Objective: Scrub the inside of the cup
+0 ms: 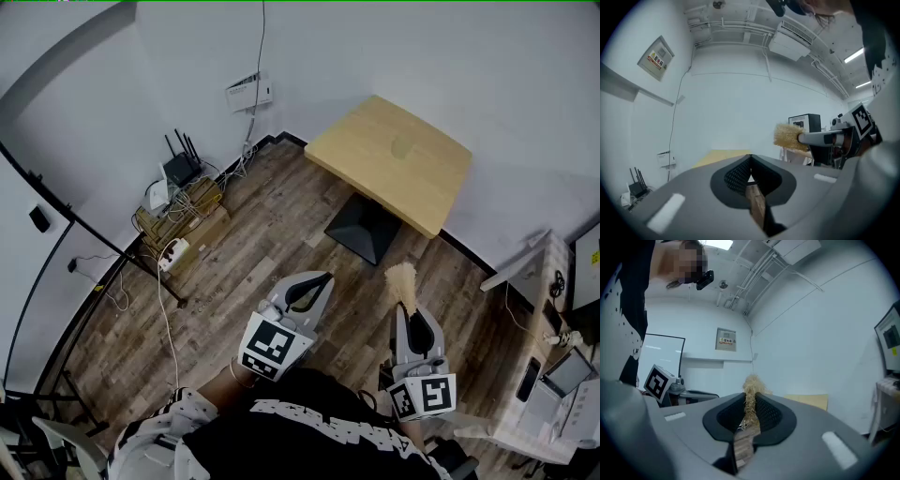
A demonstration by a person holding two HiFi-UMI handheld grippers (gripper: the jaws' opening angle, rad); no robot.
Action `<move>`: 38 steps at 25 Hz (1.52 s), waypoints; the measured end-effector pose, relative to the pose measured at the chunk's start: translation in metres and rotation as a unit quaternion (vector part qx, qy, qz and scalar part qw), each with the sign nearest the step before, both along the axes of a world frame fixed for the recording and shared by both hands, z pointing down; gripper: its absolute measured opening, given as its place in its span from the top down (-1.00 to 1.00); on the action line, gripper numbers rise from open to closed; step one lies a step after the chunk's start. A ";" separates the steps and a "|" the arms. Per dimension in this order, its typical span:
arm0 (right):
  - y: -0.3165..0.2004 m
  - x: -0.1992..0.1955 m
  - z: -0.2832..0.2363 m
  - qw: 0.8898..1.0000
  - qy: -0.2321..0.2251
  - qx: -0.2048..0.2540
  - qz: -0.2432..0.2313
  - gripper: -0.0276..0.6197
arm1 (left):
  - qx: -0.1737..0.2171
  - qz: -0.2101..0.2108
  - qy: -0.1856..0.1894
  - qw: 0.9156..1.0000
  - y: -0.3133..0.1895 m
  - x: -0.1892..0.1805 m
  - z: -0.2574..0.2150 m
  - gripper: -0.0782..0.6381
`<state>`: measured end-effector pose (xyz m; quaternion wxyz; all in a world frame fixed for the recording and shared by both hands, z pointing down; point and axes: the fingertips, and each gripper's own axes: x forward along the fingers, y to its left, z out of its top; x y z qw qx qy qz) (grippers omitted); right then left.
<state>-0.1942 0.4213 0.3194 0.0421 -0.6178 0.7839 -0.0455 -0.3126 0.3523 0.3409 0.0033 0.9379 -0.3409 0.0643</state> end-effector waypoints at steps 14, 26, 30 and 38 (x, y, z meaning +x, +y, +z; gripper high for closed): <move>0.033 0.035 0.010 1.000 -0.018 -0.005 0.016 0.67 | -0.020 0.019 -0.012 1.000 0.022 0.040 0.010 0.78; 0.073 0.067 0.038 0.998 -0.050 -0.027 0.013 0.66 | -0.037 0.013 -0.040 0.998 0.056 0.063 0.026 0.78; 0.076 0.073 0.049 0.998 -0.055 -0.038 0.014 0.67 | -0.036 0.018 -0.060 0.997 0.055 0.068 0.036 0.78; 0.067 0.107 0.041 0.997 -0.042 -0.035 0.055 0.67 | -0.046 0.061 -0.029 0.997 0.029 0.123 0.036 0.78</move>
